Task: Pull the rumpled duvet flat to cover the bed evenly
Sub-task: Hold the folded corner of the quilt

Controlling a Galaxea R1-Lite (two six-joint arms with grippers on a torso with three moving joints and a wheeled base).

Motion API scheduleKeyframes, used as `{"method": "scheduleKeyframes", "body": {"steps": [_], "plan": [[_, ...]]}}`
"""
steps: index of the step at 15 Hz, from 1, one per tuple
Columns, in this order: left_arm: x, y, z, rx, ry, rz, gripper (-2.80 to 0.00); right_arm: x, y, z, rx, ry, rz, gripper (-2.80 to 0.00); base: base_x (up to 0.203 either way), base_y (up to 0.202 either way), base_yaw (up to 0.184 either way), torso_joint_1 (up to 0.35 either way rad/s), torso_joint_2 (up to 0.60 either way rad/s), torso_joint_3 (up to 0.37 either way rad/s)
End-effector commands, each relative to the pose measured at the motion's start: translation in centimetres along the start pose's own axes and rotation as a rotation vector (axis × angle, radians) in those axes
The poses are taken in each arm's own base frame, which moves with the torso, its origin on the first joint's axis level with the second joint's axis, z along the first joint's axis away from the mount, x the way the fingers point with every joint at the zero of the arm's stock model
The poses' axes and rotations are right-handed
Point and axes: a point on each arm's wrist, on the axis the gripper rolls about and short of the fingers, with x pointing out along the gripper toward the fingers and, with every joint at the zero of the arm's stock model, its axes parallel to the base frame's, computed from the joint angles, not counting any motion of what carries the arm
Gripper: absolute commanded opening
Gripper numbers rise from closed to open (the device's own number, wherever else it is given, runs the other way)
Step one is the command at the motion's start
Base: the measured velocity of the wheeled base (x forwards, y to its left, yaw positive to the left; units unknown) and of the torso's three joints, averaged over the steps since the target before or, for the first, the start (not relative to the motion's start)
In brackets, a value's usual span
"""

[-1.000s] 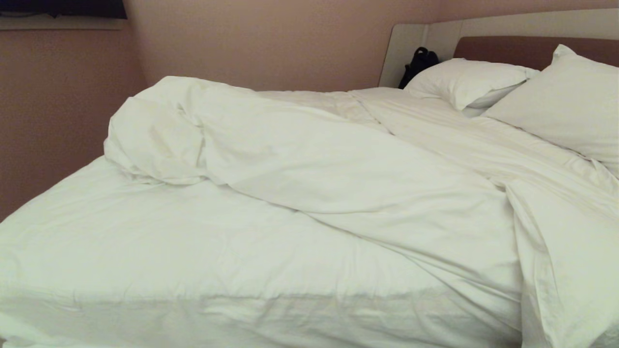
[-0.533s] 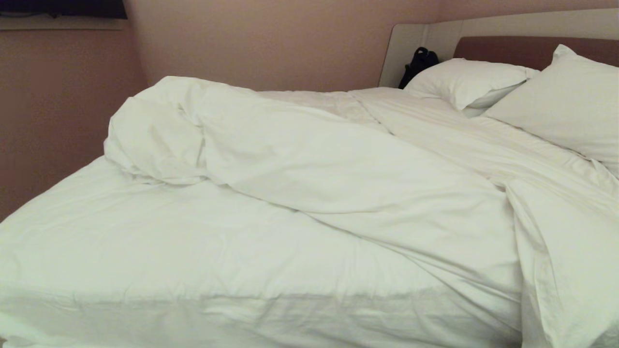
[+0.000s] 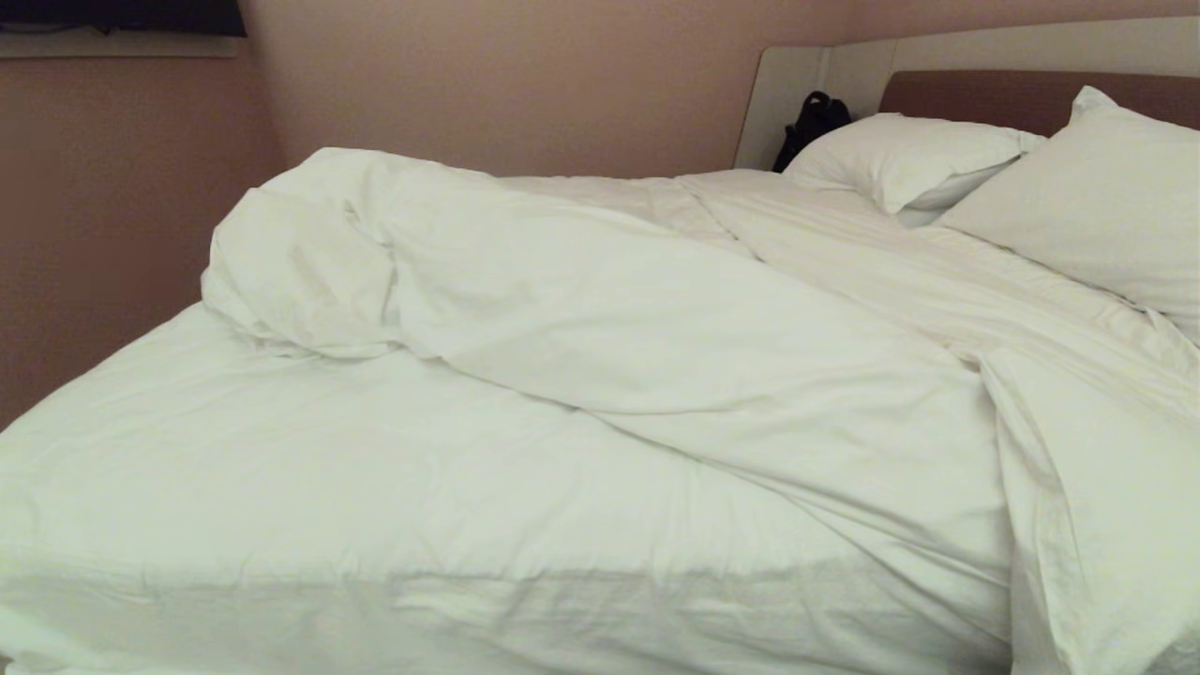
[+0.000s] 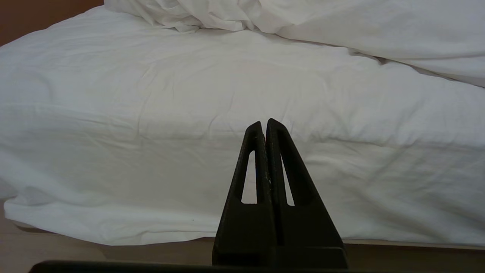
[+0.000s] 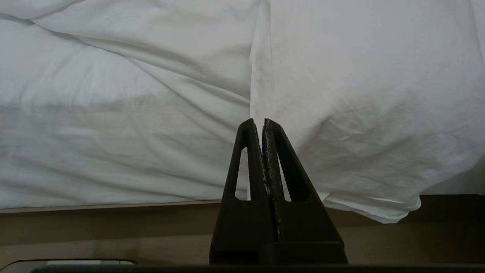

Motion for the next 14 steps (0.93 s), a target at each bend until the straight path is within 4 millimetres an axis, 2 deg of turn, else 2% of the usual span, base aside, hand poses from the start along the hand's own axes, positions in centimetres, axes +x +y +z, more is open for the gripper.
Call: {"method": "scheduleKeyframes", "body": {"steps": [1, 14], "plan": [[0.01, 0.0, 0.01, 0.002, 0.0, 0.001, -2.8, 0.0, 0.0, 0.0, 0.0, 0.0, 0.001, -2.8, 0.0, 0.0, 0.0, 0.0, 0.0, 0.0], [0.02, 0.02, -0.02, 0.014, 0.005, 0.01, -2.8, 0.0, 0.0, 0.0, 0.0, 0.0, 0.0, -2.8, 0.0, 0.0, 0.0, 0.0, 0.0, 0.0]]}}
